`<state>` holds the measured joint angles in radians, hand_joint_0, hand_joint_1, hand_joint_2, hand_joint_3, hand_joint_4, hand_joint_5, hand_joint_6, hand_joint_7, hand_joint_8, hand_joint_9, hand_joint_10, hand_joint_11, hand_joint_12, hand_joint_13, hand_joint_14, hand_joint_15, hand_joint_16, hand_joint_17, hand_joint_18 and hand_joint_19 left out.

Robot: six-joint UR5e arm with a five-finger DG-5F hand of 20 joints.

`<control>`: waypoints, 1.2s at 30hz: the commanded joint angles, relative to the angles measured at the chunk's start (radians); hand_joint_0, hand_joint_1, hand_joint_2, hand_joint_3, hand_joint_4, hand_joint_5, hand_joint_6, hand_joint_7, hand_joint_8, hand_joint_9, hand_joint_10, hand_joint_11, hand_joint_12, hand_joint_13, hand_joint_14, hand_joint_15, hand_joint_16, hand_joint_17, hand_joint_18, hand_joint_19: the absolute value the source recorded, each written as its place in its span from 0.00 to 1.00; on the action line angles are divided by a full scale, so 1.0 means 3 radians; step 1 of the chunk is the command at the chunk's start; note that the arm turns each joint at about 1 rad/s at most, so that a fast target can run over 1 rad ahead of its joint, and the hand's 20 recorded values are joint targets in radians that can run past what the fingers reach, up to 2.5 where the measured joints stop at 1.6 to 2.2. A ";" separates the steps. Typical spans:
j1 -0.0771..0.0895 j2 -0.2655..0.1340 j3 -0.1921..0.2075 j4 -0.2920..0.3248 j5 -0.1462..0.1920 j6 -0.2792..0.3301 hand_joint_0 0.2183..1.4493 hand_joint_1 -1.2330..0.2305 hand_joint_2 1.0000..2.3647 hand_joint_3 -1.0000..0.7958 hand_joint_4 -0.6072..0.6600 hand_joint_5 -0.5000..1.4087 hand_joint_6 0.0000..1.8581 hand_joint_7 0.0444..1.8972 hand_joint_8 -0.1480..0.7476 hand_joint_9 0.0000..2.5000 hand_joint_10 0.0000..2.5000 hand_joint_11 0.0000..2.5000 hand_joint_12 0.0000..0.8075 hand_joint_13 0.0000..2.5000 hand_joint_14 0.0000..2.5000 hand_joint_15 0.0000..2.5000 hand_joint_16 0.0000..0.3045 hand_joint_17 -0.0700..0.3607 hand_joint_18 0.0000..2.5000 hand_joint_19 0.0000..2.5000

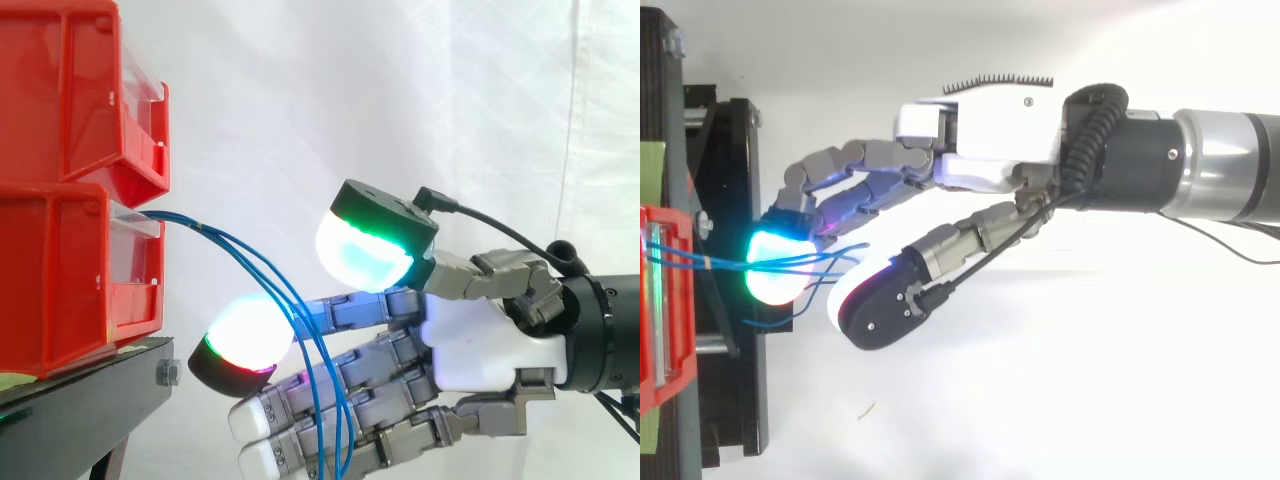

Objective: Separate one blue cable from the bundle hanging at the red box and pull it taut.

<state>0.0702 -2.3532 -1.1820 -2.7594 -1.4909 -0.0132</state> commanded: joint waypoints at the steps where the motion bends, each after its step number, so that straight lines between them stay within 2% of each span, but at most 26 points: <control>1: -0.0030 0.0000 0.0074 -0.0026 -0.0036 -0.0012 0.28 0.43 0.00 0.30 0.66 0.20 0.27 0.53 0.46 0.25 0.00 0.13 0.31 0.22 0.00 0.05 0.07 0.28 0.16 0.04; 5: -0.0024 0.0000 0.0136 -0.0088 -0.0036 -0.0038 0.28 0.43 0.00 0.30 0.66 0.20 0.27 0.54 0.46 0.25 0.00 0.13 0.30 0.22 0.00 0.05 0.07 0.28 0.15 0.04; 10: -0.0004 0.0000 0.0263 -0.0343 -0.0021 -0.0079 0.29 0.41 0.00 0.31 0.66 0.20 0.27 0.55 0.45 0.25 0.00 0.13 0.30 0.22 0.00 0.05 0.07 0.27 0.15 0.04; 13: 0.0011 0.0000 0.0294 -0.0451 -0.0011 -0.0084 0.29 0.40 0.00 0.31 0.65 0.20 0.27 0.56 0.45 0.25 0.00 0.13 0.30 0.22 0.00 0.05 0.07 0.27 0.16 0.04; 17: 0.0016 0.0000 0.0289 -0.0466 0.0000 -0.0084 0.29 0.39 0.00 0.32 0.65 0.20 0.27 0.56 0.45 0.25 0.00 0.13 0.30 0.22 0.00 0.05 0.07 0.27 0.16 0.04; 19: 0.0037 0.0000 0.0289 -0.0451 0.0030 -0.0084 0.29 0.39 0.00 0.32 0.64 0.20 0.27 0.57 0.45 0.25 0.00 0.13 0.30 0.22 0.00 0.05 0.07 0.27 0.16 0.04; 26: 0.0057 0.0000 0.0289 -0.0456 0.0046 -0.0074 0.32 0.37 0.01 0.38 0.58 0.21 0.27 0.68 0.45 0.25 0.00 0.14 0.30 0.22 0.00 0.05 0.07 0.27 0.16 0.04; 31: 0.0062 0.0000 0.0289 -0.0471 0.0030 -0.0068 0.31 0.37 0.01 0.38 0.58 0.20 0.31 0.64 0.45 0.25 0.00 0.14 0.30 0.22 0.00 0.06 0.07 0.27 0.16 0.04; 36: 0.0062 0.0000 0.0309 -0.0471 0.0030 -0.0068 0.29 0.38 0.00 0.33 0.60 0.20 0.33 0.59 0.46 0.26 0.00 0.15 0.31 0.23 0.00 0.06 0.07 0.27 0.16 0.04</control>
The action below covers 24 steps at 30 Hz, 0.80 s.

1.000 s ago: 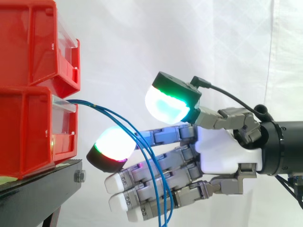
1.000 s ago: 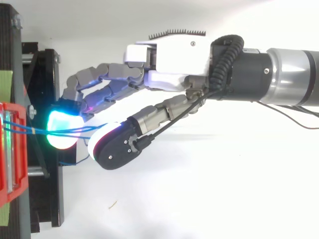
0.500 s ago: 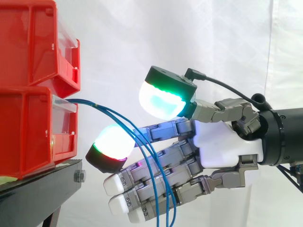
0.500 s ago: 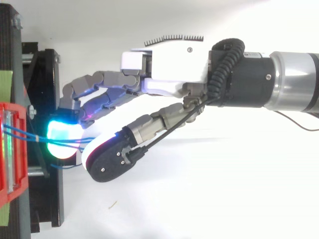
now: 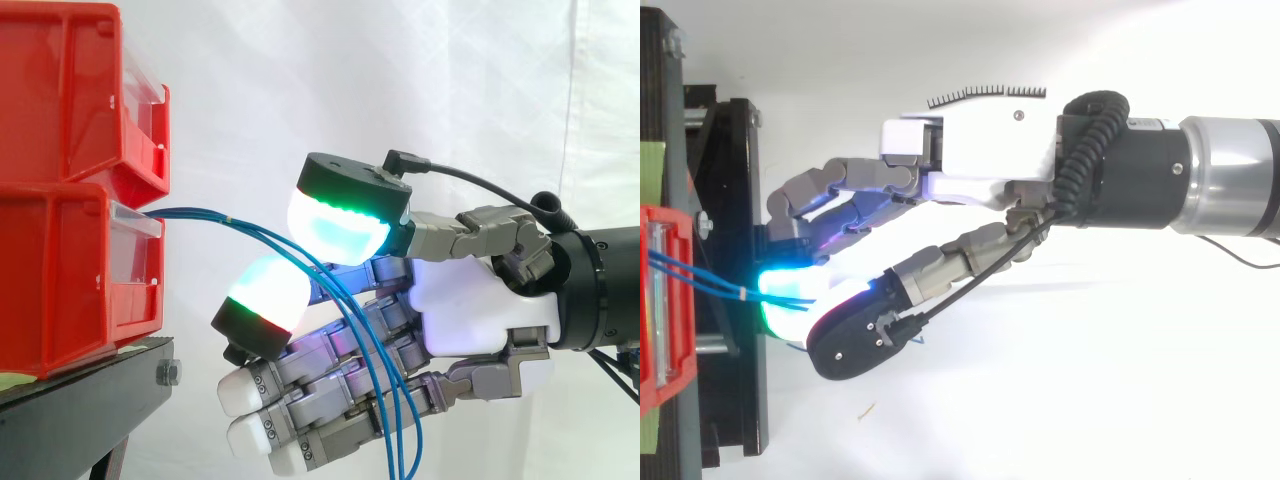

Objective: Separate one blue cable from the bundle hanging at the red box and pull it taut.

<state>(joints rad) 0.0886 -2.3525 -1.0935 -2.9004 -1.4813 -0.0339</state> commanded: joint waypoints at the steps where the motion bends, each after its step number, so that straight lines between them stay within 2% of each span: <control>1: 0.0006 0.0003 0.0025 -0.0001 -0.0002 0.0001 0.29 0.38 0.00 0.33 0.60 0.20 0.33 0.60 0.46 0.26 0.00 0.15 0.31 0.23 0.00 0.06 0.07 0.27 0.16 0.04; 7: 0.0006 0.0003 0.0081 -0.0073 -0.0002 0.0001 0.28 0.39 0.00 0.32 0.60 0.20 0.34 0.59 0.46 0.26 0.00 0.16 0.31 0.23 0.00 0.06 0.07 0.28 0.17 0.04; 10: 0.0006 0.0003 0.0173 -0.0226 -0.0002 0.0006 0.28 0.39 0.00 0.31 0.60 0.20 0.34 0.59 0.47 0.27 0.00 0.16 0.31 0.23 0.00 0.06 0.07 0.28 0.17 0.04; 13: 0.0006 0.0003 0.0209 -0.0267 -0.0002 0.0006 0.28 0.39 0.00 0.32 0.60 0.20 0.35 0.58 0.46 0.27 0.00 0.16 0.31 0.23 0.00 0.06 0.07 0.28 0.17 0.04; 18: 0.0011 0.0003 0.0219 -0.0287 0.0004 0.0001 0.31 0.39 0.01 0.41 0.60 0.20 0.36 0.57 0.47 0.27 0.00 0.16 0.32 0.24 0.00 0.06 0.07 0.28 0.17 0.04; 24: 0.0022 0.0003 0.0214 -0.0287 0.0014 0.0006 0.32 0.35 0.01 0.45 0.60 0.19 0.38 0.53 0.49 0.28 0.00 0.17 0.34 0.24 0.00 0.06 0.08 0.30 0.18 0.03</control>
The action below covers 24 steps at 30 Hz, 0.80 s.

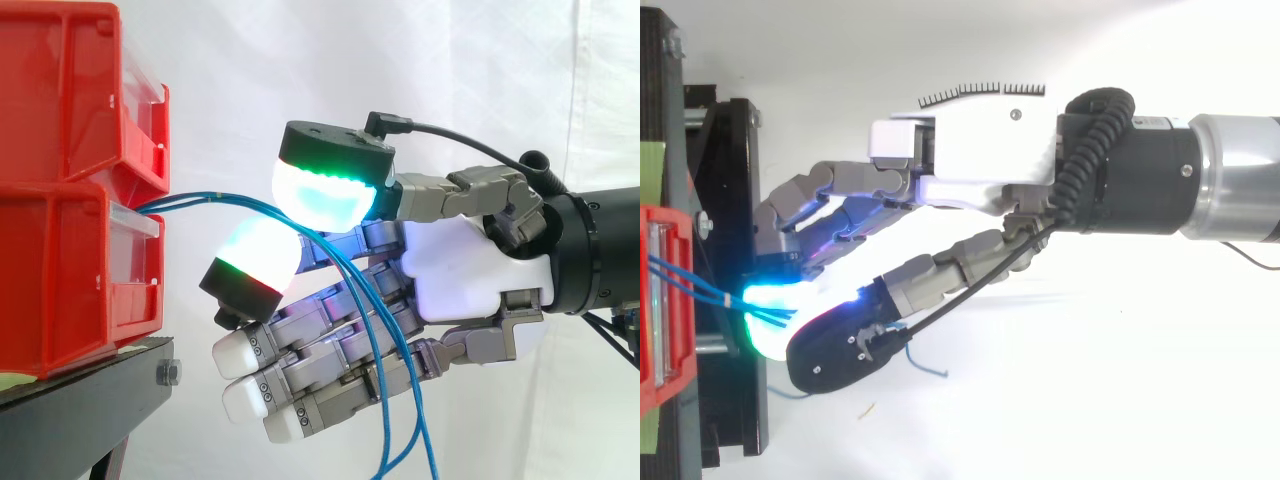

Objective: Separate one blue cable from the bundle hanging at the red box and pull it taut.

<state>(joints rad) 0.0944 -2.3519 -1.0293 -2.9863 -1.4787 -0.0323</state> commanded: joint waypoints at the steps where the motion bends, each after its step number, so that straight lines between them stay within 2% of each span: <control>1: 0.0007 -0.0004 0.0000 -0.0001 0.0005 0.0000 0.32 0.34 0.01 0.44 0.60 0.19 0.38 0.53 0.49 0.28 0.00 0.17 0.34 0.24 0.00 0.06 0.08 0.30 0.18 0.03; 9: 0.0007 -0.0004 0.0000 -0.0001 0.0000 -0.0005 0.33 0.31 0.01 0.44 0.59 0.17 0.45 0.46 0.47 0.28 0.01 0.22 0.32 0.24 0.00 0.07 0.07 0.28 0.18 0.04; 19: 0.0007 -0.0004 -0.0005 -0.0001 -0.0010 0.0000 0.33 0.31 0.01 0.47 0.60 0.16 0.46 0.44 0.49 0.31 0.01 0.27 0.33 0.26 0.00 0.08 0.08 0.28 0.19 0.04; 24: 0.0007 0.0001 -0.0005 0.0009 0.0000 0.0000 0.35 0.31 0.01 0.43 0.59 0.16 0.47 0.43 0.47 0.31 0.01 0.28 0.32 0.26 0.00 0.08 0.07 0.27 0.19 0.04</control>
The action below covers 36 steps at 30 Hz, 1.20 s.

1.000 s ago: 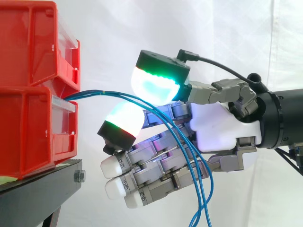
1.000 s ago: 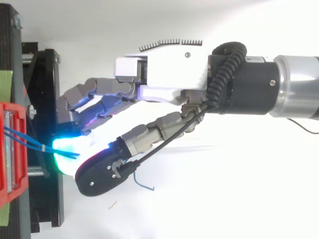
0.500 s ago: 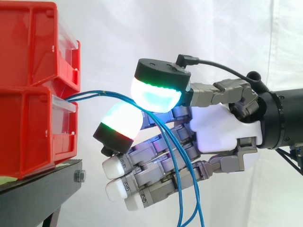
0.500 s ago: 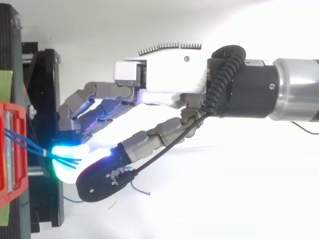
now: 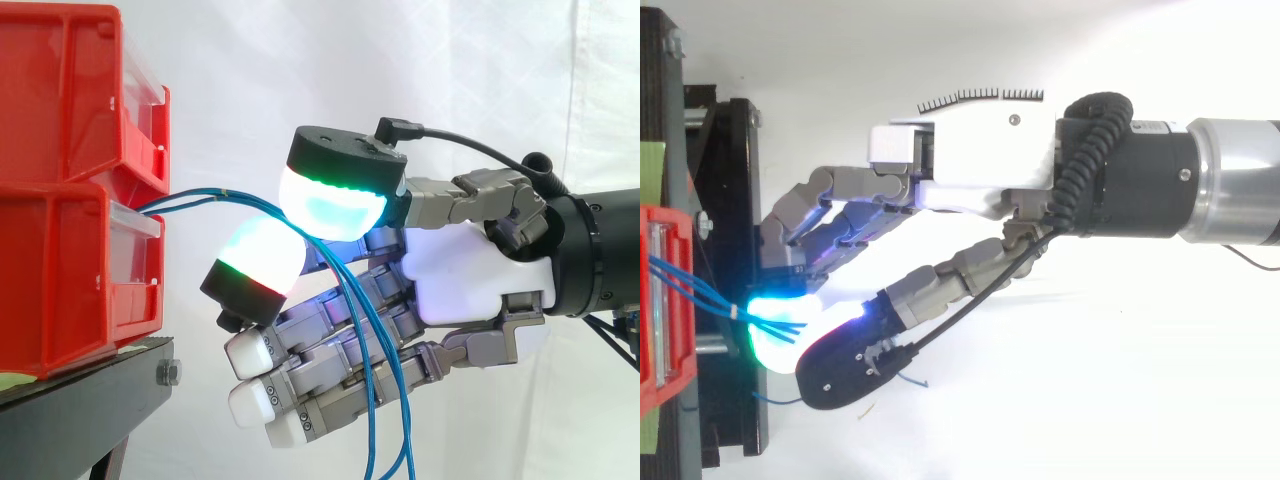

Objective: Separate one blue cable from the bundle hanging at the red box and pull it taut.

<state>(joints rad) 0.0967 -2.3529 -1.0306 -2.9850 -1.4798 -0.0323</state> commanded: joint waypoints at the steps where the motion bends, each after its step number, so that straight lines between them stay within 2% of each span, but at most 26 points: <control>1: 0.0000 -0.0001 -0.0001 0.0005 0.0004 0.0000 0.35 0.30 0.01 0.43 0.60 0.16 0.47 0.43 0.47 0.31 0.01 0.29 0.32 0.26 0.00 0.08 0.07 0.27 0.19 0.04; 6: -0.0010 -0.0001 -0.0001 0.0020 -0.0002 0.0010 0.36 0.25 0.01 0.35 0.59 0.16 0.48 0.43 0.48 0.32 0.01 0.31 0.33 0.27 0.00 0.09 0.07 0.27 0.20 0.05; 12: -0.0015 -0.0001 -0.0021 0.0015 -0.0017 0.0010 0.39 0.24 0.00 0.28 0.60 0.16 0.48 0.45 0.48 0.33 0.01 0.31 0.33 0.27 0.00 0.09 0.07 0.27 0.21 0.05; 20: -0.0010 -0.0001 -0.0052 0.0020 -0.0017 0.0010 0.39 0.24 0.00 0.28 0.58 0.17 0.49 0.46 0.47 0.34 0.01 0.31 0.33 0.28 0.00 0.09 0.07 0.27 0.23 0.05; 30: -0.0010 -0.0001 -0.0057 0.0025 -0.0007 0.0010 0.35 0.25 0.00 0.28 0.58 0.17 0.48 0.49 0.48 0.35 0.01 0.31 0.33 0.29 0.00 0.10 0.07 0.27 0.24 0.06; 36: 0.0000 0.0005 -0.0052 0.0025 0.0009 0.0010 0.31 0.33 0.00 0.28 0.57 0.18 0.47 0.50 0.48 0.35 0.01 0.31 0.33 0.29 0.00 0.10 0.07 0.27 0.24 0.07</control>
<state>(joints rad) 0.0959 -2.3530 -1.0468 -2.9776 -1.4789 -0.0292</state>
